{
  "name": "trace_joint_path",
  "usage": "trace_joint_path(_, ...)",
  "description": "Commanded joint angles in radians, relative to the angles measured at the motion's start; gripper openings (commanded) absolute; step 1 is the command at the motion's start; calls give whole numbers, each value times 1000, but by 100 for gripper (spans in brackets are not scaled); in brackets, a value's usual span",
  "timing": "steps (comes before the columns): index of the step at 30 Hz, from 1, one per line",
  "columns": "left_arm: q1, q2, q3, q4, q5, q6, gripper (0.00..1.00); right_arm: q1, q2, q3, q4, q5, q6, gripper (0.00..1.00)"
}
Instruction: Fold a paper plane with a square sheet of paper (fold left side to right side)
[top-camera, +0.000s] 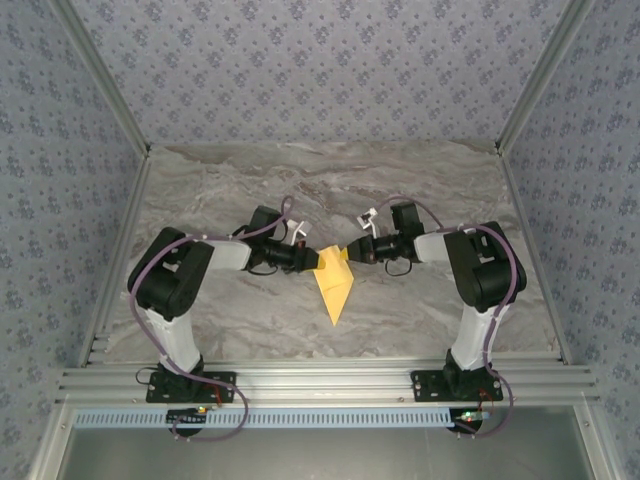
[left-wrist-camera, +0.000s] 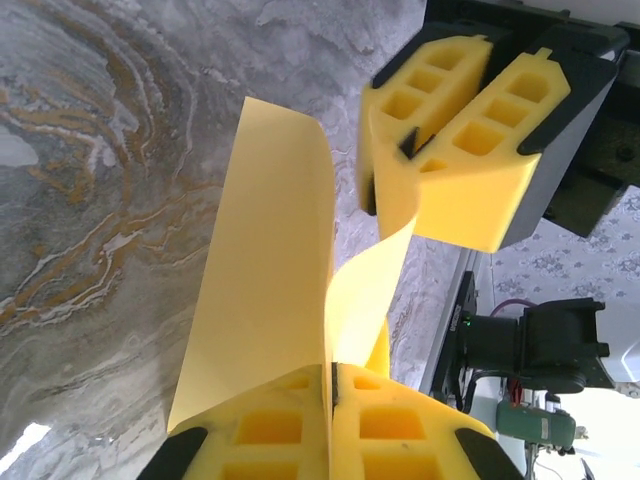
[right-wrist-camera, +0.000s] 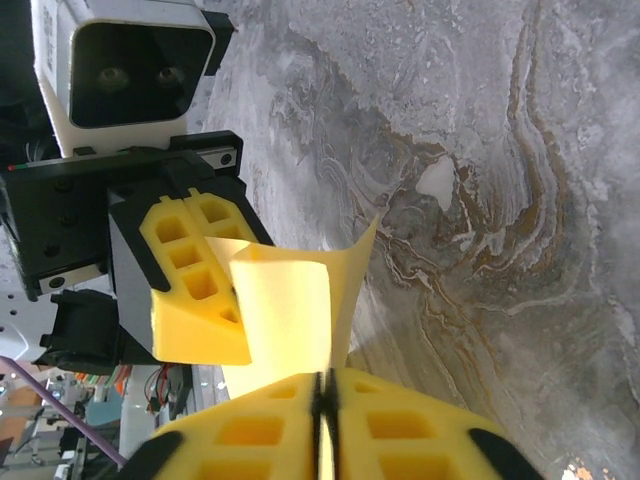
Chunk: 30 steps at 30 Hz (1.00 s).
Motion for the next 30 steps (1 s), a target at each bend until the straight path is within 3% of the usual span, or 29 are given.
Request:
trace_joint_path(1, 5, 23, 32, -2, 29, 36, 0, -10, -33, 1, -58, -8, -32, 10)
trace_joint_path(5, 8, 35, 45, -15, 30, 47, 0, -12, -50, -2, -94, 9, -50, 9)
trace_joint_path(7, 9, 38, 51, -23, 31, 54, 0, -15, -53, -6, -98, 1, -50, 17)
trace_joint_path(12, 11, 46, 55, -39, 32, 65, 0, -14, -53, -8, -118, -18, -54, 22)
trace_joint_path(15, 10, 52, 57, -41, 32, 67, 0, -13, -51, -6, -132, -21, -61, 22)
trace_joint_path(19, 10, 57, 61, -42, 30, 68, 1, -11, -50, 5, -165, -13, -76, 14)
trace_joint_path(23, 11, 44, 69, -52, 23, 72, 16, -9, -57, 11, -192, 14, -74, 0)
trace_joint_path(25, 16, 22, 73, -85, -16, 86, 29, -10, -72, 10, -210, 51, -63, 0)
trace_joint_path(30, 40, -106, 51, -187, -159, 134, 47, -10, -138, -7, -241, 132, 12, 0)
